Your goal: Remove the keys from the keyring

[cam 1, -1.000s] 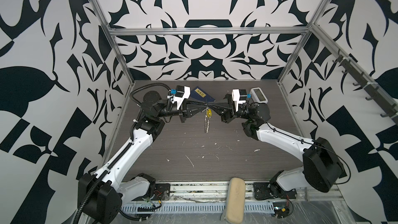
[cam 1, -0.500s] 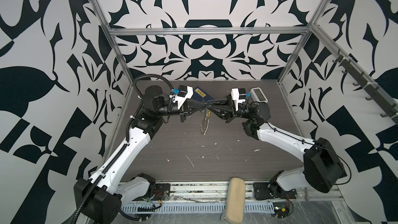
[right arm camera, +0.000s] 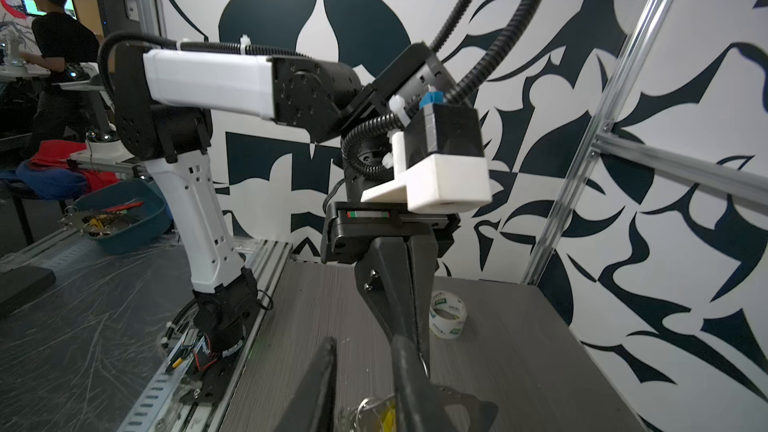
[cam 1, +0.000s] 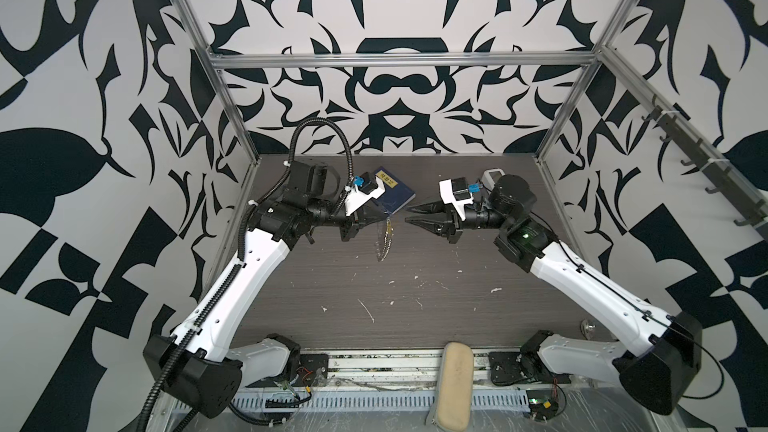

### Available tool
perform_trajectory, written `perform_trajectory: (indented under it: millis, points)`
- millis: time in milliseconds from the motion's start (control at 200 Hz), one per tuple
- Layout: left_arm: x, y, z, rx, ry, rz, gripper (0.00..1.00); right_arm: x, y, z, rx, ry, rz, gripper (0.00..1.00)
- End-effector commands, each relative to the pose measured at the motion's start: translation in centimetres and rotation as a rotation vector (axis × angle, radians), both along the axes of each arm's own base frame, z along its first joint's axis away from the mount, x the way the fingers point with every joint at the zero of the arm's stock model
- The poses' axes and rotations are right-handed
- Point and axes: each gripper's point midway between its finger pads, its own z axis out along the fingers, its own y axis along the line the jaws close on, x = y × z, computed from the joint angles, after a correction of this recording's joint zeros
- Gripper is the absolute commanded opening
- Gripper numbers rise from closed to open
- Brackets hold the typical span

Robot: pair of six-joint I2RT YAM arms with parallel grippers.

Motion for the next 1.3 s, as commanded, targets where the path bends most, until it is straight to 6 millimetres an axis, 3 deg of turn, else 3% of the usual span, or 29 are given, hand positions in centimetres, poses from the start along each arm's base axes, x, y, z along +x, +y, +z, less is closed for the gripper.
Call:
perform_trajectory:
  millis: [0, 565, 1295]
  points:
    - [-1.4, 0.5, -0.3, 0.046, -0.001, -0.041, 0.00, -0.3, 0.3, -0.9, -0.049, 0.018, 0.035, 0.27]
    - [-2.4, -0.5, -1.4, 0.071, 0.008, -0.087, 0.00, 0.4, 2.2, -2.8, -0.080, 0.108, 0.122, 0.28]
    - [-3.4, -0.6, -2.8, 0.107, 0.063, -0.130, 0.00, 0.7, 3.5, -5.6, -0.216, 0.162, 0.127, 0.21]
